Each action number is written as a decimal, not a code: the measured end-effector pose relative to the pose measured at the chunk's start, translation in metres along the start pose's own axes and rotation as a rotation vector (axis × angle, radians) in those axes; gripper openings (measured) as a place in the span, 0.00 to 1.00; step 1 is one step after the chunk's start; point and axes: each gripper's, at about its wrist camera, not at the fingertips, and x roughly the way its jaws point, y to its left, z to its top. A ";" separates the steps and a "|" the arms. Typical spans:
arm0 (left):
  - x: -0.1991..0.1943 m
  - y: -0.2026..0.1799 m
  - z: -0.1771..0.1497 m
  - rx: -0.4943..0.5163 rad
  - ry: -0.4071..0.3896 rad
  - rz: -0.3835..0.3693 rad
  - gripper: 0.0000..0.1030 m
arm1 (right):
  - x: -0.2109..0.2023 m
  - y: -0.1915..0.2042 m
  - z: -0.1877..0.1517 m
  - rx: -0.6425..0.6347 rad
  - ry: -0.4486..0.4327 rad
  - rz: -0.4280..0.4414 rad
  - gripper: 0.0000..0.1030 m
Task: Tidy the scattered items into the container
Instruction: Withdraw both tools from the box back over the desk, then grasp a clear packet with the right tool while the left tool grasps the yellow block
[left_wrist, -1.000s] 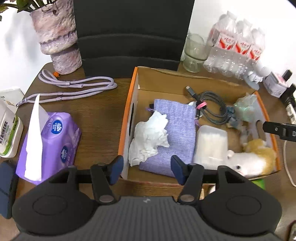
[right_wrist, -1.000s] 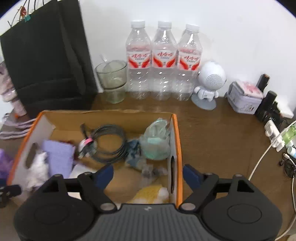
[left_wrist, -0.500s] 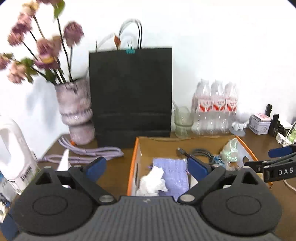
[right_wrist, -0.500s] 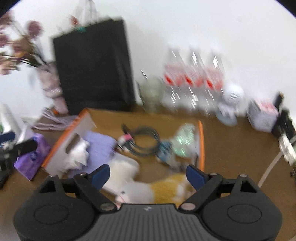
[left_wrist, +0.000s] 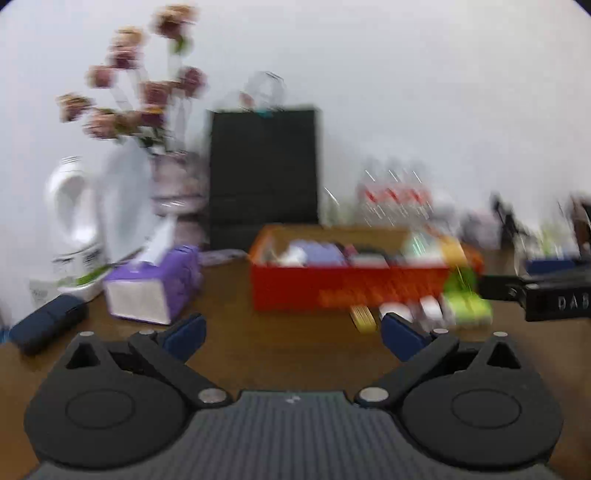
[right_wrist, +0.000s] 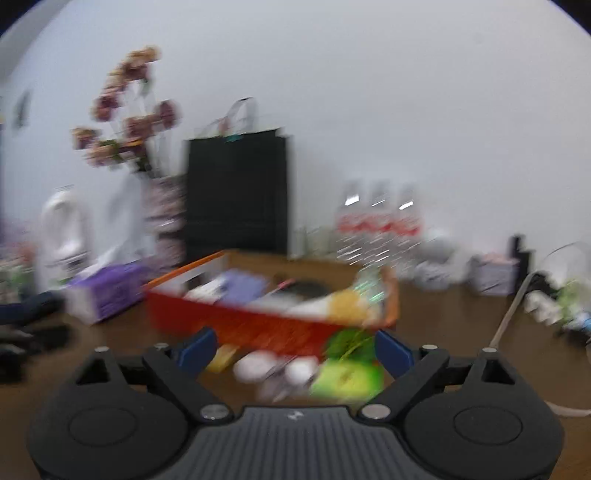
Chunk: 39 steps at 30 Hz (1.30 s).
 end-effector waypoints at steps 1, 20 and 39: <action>0.013 -0.003 0.003 0.013 0.023 -0.010 0.79 | 0.005 0.002 -0.001 -0.011 0.034 0.013 0.83; 0.175 -0.035 0.021 -0.001 0.295 -0.205 0.19 | 0.117 0.002 0.005 -0.011 0.235 0.057 0.15; 0.150 -0.038 0.017 0.130 0.161 -0.121 0.11 | 0.146 0.001 0.003 0.059 0.267 0.049 0.08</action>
